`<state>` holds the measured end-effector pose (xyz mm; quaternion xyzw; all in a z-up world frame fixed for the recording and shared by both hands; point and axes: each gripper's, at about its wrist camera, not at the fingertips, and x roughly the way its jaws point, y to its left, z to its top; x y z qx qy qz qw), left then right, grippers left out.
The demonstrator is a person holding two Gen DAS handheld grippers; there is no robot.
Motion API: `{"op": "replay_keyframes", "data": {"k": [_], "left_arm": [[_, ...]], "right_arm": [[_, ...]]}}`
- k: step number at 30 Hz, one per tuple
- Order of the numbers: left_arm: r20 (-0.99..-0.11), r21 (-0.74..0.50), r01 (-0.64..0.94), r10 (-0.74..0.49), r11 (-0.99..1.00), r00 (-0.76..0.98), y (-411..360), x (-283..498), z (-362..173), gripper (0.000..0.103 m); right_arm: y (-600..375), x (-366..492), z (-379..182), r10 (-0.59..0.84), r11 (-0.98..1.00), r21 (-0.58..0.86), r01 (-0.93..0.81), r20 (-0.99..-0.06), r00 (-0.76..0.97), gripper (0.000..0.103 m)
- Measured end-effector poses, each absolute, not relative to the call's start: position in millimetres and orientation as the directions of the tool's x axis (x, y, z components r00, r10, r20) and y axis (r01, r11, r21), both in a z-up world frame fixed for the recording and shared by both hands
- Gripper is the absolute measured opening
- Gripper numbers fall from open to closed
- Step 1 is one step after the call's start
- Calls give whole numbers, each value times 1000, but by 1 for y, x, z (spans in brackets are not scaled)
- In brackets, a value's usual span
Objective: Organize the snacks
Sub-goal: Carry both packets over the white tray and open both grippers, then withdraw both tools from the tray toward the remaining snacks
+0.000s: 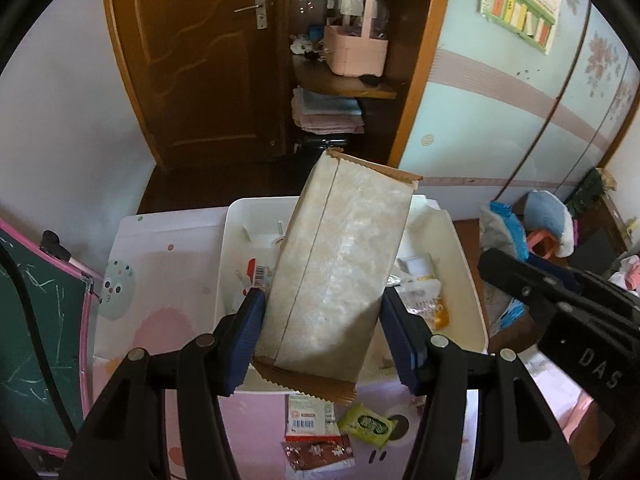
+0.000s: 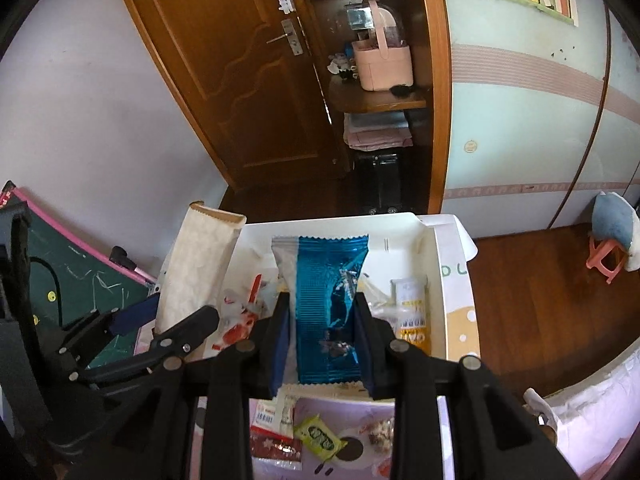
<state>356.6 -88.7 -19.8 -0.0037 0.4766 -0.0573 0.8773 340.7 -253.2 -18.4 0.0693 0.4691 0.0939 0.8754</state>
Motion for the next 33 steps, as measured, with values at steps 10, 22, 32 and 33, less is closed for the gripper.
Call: {"op": "replay_keyframes", "data": {"k": [10, 22, 32, 33], "left_arm": [[-858, -19, 65, -50, 998, 511, -91, 375, -44, 57], [-864, 75, 83, 23, 994, 503, -104, 373, -55, 94], [-872, 44, 49, 14, 998, 490, -93, 361, -52, 94], [-872, 38, 46, 11, 998, 490, -91, 360, -51, 94]], "right_arm": [[-250, 366, -39, 196, 980, 178, -84, -837, 511, 29], [-252, 372, -50, 183, 981, 189, -40, -842, 508, 51], [-252, 360, -48, 187, 980, 193, -42, -843, 504, 53], [-252, 358, -48, 187, 980, 193, -41, -843, 505, 54]]}}
